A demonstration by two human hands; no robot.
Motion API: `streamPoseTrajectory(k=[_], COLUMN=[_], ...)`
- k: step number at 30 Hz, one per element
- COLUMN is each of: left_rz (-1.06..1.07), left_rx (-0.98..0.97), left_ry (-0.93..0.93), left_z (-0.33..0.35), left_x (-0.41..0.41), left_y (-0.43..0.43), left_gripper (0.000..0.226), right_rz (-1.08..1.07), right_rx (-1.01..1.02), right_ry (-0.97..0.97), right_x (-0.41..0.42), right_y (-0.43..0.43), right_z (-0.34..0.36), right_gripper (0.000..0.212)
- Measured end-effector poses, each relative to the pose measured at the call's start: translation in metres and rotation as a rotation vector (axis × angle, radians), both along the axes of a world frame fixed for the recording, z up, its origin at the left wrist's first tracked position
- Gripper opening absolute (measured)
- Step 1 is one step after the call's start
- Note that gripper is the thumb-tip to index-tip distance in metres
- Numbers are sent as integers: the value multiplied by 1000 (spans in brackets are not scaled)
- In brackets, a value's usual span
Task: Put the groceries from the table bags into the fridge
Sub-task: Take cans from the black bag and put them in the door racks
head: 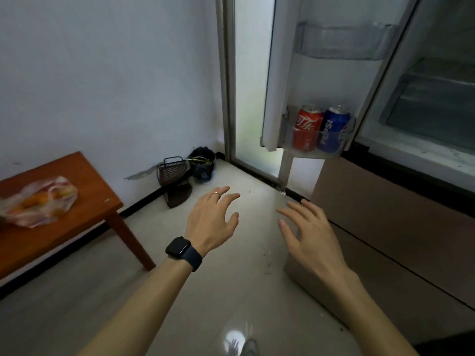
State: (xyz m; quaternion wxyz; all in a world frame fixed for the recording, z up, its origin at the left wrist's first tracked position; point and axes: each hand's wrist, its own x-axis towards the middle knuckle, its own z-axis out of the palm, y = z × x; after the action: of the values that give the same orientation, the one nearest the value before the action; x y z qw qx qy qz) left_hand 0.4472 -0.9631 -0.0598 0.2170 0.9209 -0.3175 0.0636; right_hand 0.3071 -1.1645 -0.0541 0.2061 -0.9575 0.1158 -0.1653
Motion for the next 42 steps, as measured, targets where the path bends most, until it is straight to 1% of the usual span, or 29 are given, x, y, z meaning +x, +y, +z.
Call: streamPoseTrajectory(k=[4,8,11,16,21,27,32,37,42], left_rz=[205,409,554,815,982,1051,1054,1040,1032], left_rx=[-26,-13,-7,-79,-80,-50,-53,-59,-60], left_ry=[77,116,114,61,47,21,41,52,37], left_z=[-5,4,14,29,38,51,52,44,36], left_x=[-37,-74,-101,-151,-188,-202,-191,-162,-104], left_y=[102,208,288,420,554,699,782,846,910], left_gripper=[47,48,48,45,47,47,48,47,47], right_rz=[143,339,480,713,867,981,995,1016,1041], right_rx=[30,39,0,-48,-53,-17,13,35,30], right_ry=[22,41,45,14,8,22,23,34,31], right_x=[5,16,23,29,31,37,54,81,133], right_y=[74,165,240,374,510,654,737,802,869], right_z=[-3,4,12,31,46,51,54,51,39], right_gripper=[38,39,39,38,41,44,46,45,44])
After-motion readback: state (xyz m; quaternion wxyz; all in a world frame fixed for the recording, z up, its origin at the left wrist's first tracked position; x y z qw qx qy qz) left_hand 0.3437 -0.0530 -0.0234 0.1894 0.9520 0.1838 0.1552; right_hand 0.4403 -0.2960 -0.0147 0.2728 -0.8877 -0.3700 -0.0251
